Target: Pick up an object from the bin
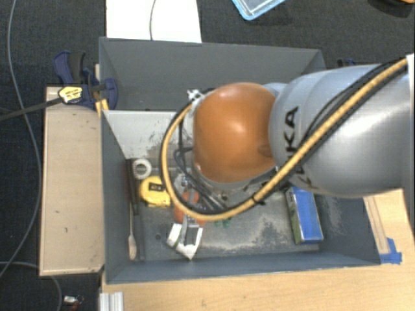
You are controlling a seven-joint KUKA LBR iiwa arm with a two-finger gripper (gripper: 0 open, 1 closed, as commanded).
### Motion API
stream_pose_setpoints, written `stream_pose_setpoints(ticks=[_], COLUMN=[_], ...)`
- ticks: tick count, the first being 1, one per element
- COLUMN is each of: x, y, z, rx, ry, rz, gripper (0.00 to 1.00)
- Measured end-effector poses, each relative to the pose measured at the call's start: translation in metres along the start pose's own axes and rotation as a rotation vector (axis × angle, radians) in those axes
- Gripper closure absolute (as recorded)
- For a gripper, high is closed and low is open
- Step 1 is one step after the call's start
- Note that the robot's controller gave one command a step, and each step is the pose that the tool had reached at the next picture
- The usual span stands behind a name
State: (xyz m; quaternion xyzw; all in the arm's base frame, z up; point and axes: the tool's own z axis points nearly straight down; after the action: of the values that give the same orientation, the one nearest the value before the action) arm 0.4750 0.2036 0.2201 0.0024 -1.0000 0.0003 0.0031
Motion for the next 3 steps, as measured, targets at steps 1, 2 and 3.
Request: stream_pose_setpoints(ticks=[1,2,3], x=[-0.002,-0.069,-0.095], y=[-0.001,-0.070,-0.088], z=[-0.004,0.056,0.064], rx=[-0.002,-0.001,-0.002], ry=[-0.008,-0.012,-0.013], rz=[0.006,-0.159,-0.155], gripper=[0.00,0.00,0.00])
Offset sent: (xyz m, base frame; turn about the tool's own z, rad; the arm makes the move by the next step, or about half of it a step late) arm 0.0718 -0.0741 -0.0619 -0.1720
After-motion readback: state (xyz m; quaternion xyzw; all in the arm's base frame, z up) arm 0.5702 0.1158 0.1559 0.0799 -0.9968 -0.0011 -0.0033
